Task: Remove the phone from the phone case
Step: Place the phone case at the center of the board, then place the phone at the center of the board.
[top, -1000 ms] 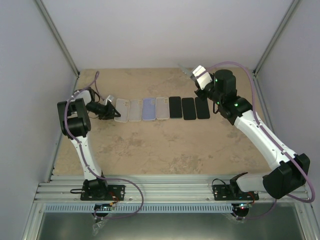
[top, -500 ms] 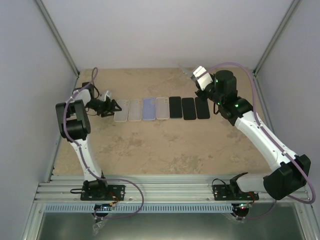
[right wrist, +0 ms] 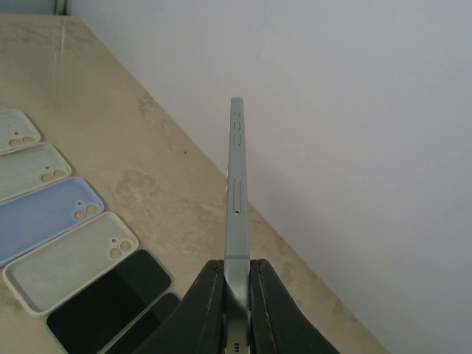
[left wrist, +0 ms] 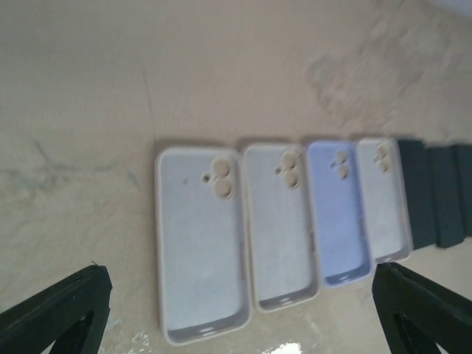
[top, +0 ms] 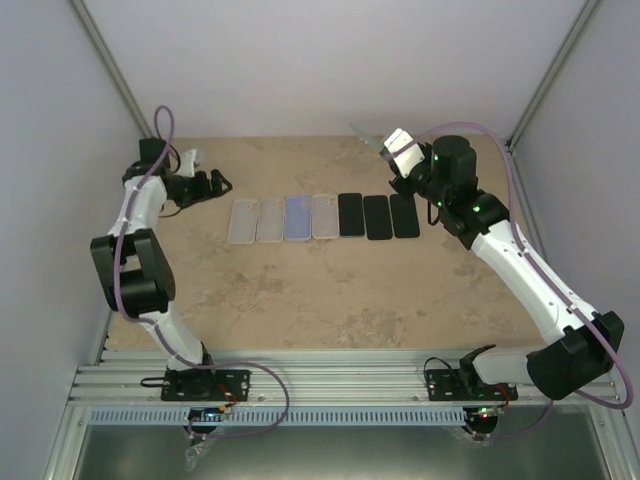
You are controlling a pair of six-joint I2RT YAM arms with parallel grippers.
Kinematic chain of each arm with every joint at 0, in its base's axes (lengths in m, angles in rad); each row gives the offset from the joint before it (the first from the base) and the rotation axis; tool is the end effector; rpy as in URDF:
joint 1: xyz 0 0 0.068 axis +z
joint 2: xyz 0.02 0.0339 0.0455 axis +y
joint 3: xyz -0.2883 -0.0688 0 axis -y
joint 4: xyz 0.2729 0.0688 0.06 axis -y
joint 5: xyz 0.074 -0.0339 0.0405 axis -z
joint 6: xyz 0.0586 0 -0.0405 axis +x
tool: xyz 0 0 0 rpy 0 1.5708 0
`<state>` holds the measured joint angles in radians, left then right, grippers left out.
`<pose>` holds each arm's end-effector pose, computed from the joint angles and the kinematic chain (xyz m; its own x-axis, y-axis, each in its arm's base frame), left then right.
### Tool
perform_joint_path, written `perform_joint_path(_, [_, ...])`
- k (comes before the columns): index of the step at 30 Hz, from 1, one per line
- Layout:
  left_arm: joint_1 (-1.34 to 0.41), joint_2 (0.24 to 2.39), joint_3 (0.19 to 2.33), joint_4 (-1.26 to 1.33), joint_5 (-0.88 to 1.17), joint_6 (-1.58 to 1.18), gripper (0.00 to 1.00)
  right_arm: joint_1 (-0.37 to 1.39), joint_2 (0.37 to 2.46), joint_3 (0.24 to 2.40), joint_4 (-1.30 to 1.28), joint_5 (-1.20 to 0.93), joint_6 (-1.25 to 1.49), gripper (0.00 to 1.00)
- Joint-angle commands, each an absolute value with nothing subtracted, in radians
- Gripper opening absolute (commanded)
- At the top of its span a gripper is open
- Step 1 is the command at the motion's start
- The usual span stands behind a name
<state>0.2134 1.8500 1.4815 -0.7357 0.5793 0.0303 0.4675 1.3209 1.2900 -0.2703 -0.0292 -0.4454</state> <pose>0.4280 0.0599 0.2384 -0.8705 -0.1627 -0.4645 0.0899 0.8753 -0.4751 0.3116 0.1592 0.4051 -0.0342 -0.4997 -0.8655 -0.5431 0.7363 -0.4036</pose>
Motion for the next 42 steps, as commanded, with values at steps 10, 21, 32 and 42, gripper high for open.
perform_joint_path(10, [0.169,1.542,1.587,-0.556,0.778,-0.311,0.99,0.503,1.362,1.443,-0.192,-0.009,-0.781,0.0])
perform_joint_path(21, [0.115,1.346,1.413,0.053,0.964,-0.924,1.0,0.698,1.338,1.426,0.063,0.206,-1.123,0.01])
perform_joint_path(32, [-0.065,1.266,1.258,0.335,0.914,-1.186,0.98,0.899,1.316,1.275,0.444,0.365,-1.452,0.01])
perform_joint_path(42, [-0.122,1.253,1.185,0.444,0.907,-1.259,0.83,0.998,1.332,1.195,0.598,0.399,-1.635,0.01])
